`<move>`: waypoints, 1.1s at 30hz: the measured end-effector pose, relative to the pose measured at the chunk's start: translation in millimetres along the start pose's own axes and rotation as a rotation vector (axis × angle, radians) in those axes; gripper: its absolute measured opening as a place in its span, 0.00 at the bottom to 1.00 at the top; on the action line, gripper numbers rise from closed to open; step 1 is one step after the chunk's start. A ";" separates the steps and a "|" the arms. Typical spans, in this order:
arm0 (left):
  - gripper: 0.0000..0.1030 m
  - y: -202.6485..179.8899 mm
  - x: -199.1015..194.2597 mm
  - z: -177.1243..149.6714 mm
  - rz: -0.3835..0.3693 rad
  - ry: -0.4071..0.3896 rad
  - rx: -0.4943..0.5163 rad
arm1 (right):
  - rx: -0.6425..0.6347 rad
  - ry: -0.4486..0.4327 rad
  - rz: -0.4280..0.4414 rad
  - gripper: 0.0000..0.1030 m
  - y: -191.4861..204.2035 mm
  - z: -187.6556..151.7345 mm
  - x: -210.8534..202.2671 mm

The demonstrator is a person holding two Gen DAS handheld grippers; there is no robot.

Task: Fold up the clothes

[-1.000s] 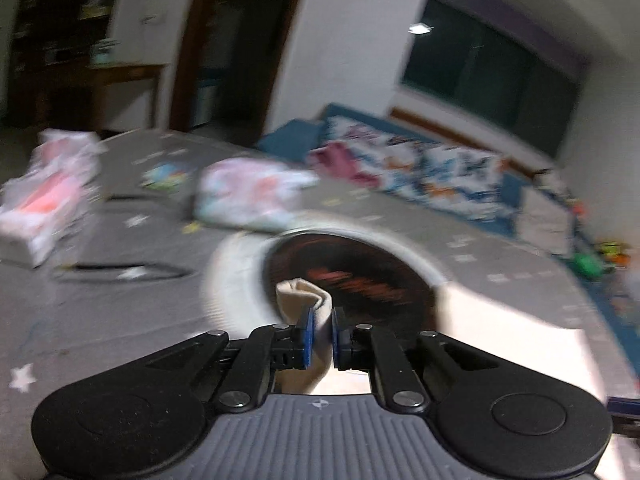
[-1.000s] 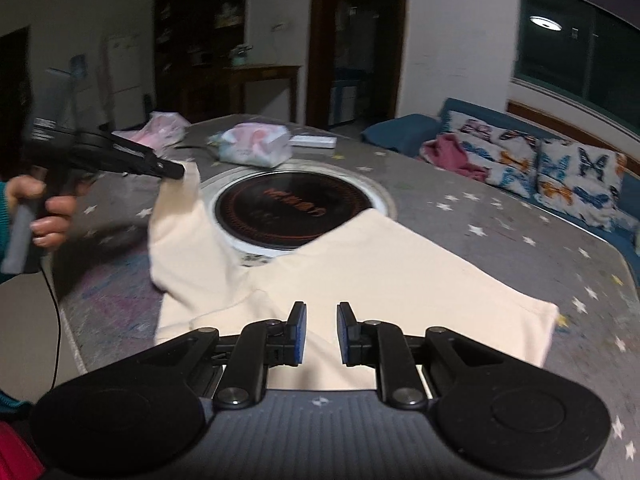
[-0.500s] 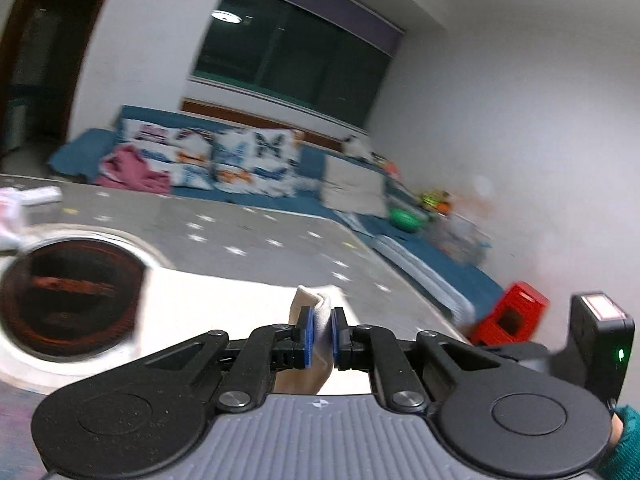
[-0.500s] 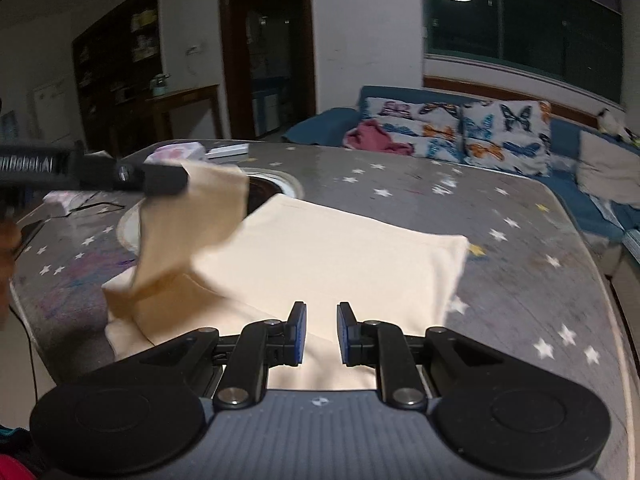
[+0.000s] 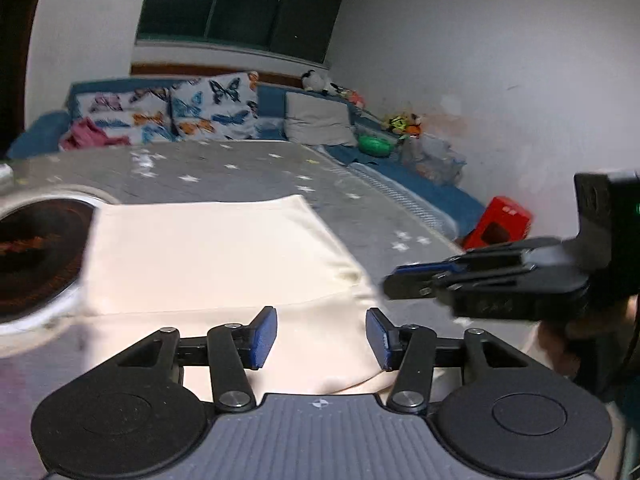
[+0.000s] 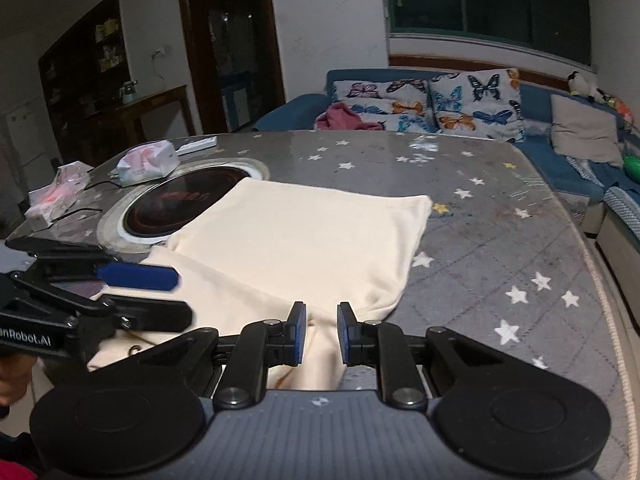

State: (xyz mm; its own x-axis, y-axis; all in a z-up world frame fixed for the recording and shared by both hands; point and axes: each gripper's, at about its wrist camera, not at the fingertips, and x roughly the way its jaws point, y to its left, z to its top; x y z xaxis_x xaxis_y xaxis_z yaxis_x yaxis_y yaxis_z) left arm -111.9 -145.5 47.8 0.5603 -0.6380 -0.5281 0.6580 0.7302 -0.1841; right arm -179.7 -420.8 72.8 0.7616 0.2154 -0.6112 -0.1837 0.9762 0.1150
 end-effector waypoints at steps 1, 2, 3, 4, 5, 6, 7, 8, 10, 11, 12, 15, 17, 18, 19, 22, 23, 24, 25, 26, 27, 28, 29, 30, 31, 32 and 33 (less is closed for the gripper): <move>0.54 5.7 -5.7 -3.3 0.029 -0.005 0.014 | -0.003 0.005 0.006 0.21 2.0 -0.8 1.3; 0.54 12.3 -12.1 -7.4 0.060 -0.003 0.018 | -0.006 0.011 0.012 0.24 4.0 -1.6 2.5; 0.54 19.0 -18.6 -11.7 0.092 0.000 0.021 | -0.009 0.017 0.018 0.25 6.0 -2.5 3.9; 0.54 26.9 -23.2 -15.4 0.119 0.006 0.017 | -0.017 0.028 0.019 0.25 8.7 -4.4 7.1; 0.55 35.2 -27.5 -19.4 0.143 0.014 0.010 | -0.020 0.041 0.022 0.25 10.3 -5.4 11.6; 0.55 41.9 -31.3 -23.6 0.163 0.021 0.003 | -0.020 0.049 0.023 0.25 11.1 -6.6 15.1; 0.55 46.9 -34.7 -27.9 0.175 0.027 -0.001 | -0.020 0.058 0.024 0.25 11.9 -7.7 18.6; 0.55 51.7 -38.2 -32.3 0.186 0.034 -0.004 | -0.019 0.066 0.024 0.25 12.8 -8.8 22.1; 0.55 58.4 -44.4 -41.1 0.201 0.047 -0.006 | -0.020 0.078 0.016 0.25 13.2 -10.0 28.9; 0.55 58.5 -45.8 -45.5 0.207 0.050 0.001 | -0.020 0.083 0.012 0.25 13.0 -10.4 31.5; 0.55 58.6 -45.5 -48.1 0.213 0.054 0.006 | -0.019 0.087 0.012 0.25 13.5 -10.7 33.3; 0.55 59.6 -43.4 -54.1 0.224 0.061 0.015 | -0.035 0.096 0.008 0.20 17.6 -10.2 36.4; 0.54 61.1 -42.0 -55.9 0.222 0.059 0.019 | -0.053 0.101 -0.001 0.10 21.6 -10.1 37.8; 0.54 61.5 -41.9 -56.3 0.223 0.057 0.024 | -0.061 0.102 -0.005 0.09 23.5 -9.9 38.2; 0.53 61.4 -42.1 -56.5 0.222 0.055 0.028 | -0.064 0.094 -0.008 0.07 24.5 -8.6 36.1; 0.38 60.7 -42.3 -56.8 0.215 0.052 0.039 | -0.068 0.067 -0.015 0.06 25.8 -2.0 27.5; 0.32 60.8 -41.8 -56.7 0.212 0.053 0.042 | -0.070 0.058 -0.025 0.05 26.4 0.8 24.4; 0.28 60.8 -41.3 -56.6 0.210 0.054 0.044 | -0.071 0.052 -0.029 0.05 26.6 3.9 21.7; 0.19 60.4 -41.4 -56.5 0.212 0.051 0.052 | -0.073 0.047 -0.033 0.05 26.8 6.9 19.0; 0.17 59.8 -41.7 -56.5 0.216 0.047 0.061 | -0.074 0.039 -0.034 0.05 27.0 9.6 16.1; 0.15 59.7 -42.2 -56.4 0.219 0.043 0.067 | -0.073 0.036 -0.037 0.05 26.9 11.7 14.2; 0.12 60.1 -42.8 -56.5 0.218 0.043 0.067 | -0.068 0.039 -0.042 0.05 26.4 12.3 14.3; 0.12 61.0 -43.4 -56.6 0.216 0.044 0.066 | -0.054 0.058 -0.048 0.05 24.4 10.5 17.8; 0.12 62.0 -44.0 -56.7 0.214 0.046 0.064 | -0.041 0.076 -0.053 0.05 22.4 8.7 21.3; 0.12 63.1 -44.7 -56.6 0.213 0.049 0.064 | -0.028 0.095 -0.059 0.05 20.5 6.7 24.9; 0.12 64.1 -45.4 -56.5 0.213 0.053 0.065 | -0.022 0.115 -0.063 0.06 19.0 2.7 29.4; 0.15 65.5 -46.1 -55.9 0.211 0.060 0.061 | -0.025 0.130 -0.070 0.07 18.4 -1.0 33.2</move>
State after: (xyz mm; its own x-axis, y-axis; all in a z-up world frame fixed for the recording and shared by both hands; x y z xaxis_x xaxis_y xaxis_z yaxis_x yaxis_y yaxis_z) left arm -122.7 -54.6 13.7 0.6588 -0.4557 -0.5986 0.5599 0.8284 -0.0144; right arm -158.5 -395.7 53.8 0.6862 0.1406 -0.7137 -0.1502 0.9874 0.0501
